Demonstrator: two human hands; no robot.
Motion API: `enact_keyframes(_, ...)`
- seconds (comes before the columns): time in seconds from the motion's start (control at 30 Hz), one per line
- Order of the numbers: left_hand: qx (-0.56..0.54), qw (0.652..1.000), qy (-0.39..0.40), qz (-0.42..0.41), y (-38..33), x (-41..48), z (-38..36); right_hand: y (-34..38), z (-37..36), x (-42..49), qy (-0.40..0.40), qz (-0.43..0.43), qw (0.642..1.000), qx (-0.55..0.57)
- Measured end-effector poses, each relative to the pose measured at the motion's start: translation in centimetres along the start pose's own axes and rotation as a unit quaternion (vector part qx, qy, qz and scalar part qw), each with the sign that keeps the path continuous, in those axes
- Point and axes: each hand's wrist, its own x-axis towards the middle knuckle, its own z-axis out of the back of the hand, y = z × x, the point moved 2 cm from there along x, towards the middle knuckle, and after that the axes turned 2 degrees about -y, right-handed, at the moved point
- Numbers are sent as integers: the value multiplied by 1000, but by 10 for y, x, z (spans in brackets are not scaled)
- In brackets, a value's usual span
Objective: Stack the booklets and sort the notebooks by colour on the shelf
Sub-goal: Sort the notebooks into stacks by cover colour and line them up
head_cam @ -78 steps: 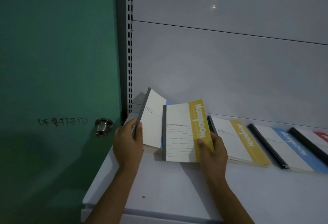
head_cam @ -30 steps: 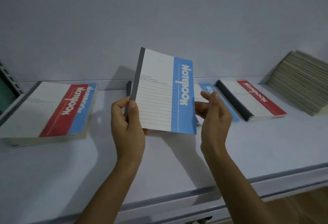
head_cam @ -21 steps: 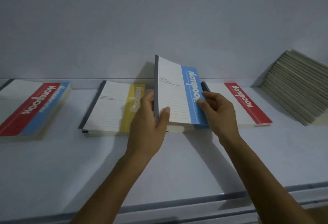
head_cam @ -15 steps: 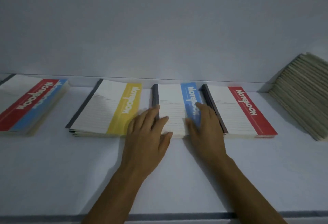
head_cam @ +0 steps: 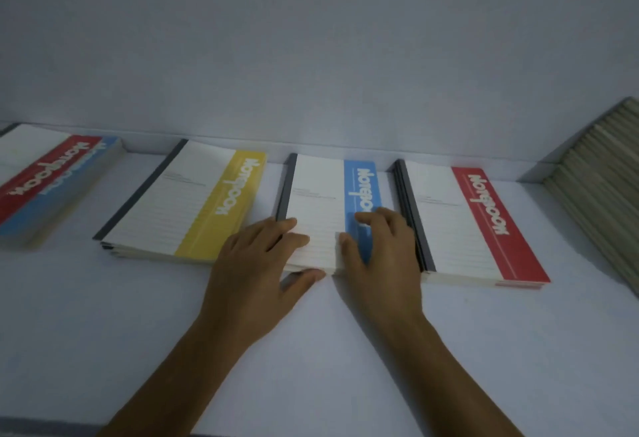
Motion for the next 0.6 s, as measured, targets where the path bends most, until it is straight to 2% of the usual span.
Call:
enact_keyframes(0.3,7,1000,-9,14,-5,0,1,5,2,4,2,-3,1000,2)
enact_keyframes(0.6,-46,998,-26,38,-7,1,2,5,4,8,-9,15,1000,-2)
